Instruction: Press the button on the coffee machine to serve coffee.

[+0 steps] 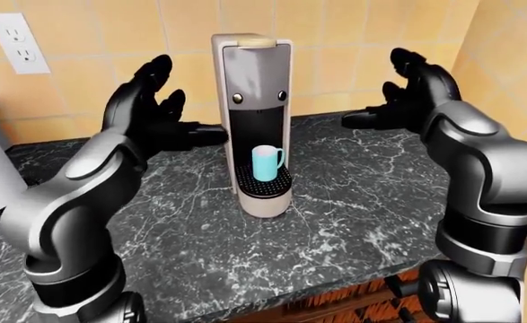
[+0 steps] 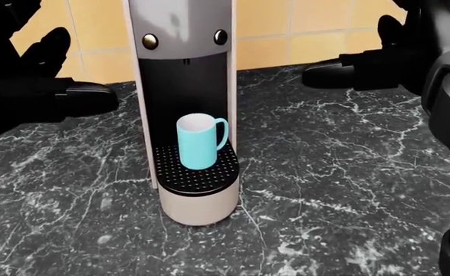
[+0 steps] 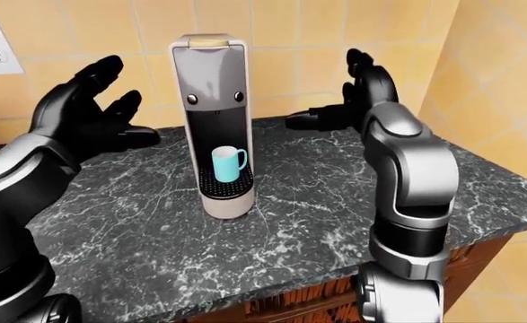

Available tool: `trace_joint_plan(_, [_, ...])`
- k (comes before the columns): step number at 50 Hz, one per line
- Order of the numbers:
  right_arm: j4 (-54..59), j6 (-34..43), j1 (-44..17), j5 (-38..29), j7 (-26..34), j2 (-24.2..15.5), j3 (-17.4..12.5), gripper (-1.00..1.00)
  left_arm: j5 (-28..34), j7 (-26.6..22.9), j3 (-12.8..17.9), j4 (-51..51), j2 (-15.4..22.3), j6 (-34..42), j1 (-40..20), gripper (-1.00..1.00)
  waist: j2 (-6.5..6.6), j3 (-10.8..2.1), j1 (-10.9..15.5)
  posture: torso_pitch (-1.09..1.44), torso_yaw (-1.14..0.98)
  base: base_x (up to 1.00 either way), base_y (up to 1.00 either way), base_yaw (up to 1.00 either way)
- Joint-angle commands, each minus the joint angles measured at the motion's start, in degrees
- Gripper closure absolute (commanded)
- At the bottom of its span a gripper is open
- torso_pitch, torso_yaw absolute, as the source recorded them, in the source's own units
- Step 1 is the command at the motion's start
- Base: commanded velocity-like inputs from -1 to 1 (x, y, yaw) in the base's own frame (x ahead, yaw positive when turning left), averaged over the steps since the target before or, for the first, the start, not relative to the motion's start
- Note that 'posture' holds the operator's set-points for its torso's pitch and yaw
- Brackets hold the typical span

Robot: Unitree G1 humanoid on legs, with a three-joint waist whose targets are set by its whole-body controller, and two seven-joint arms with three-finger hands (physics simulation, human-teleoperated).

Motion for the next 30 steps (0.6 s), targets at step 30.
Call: trace_joint_plan(30, [-0.67,-3.95,-0.46,0.51,-0.64,0.14,-0.16,-1.00,-8.26,6.39,-0.84,-8.37,-2.04,3.90,-1.96,-1.00,-0.12,-0.72,0.09,-0.35,0.00,0.00,0.00,0.00])
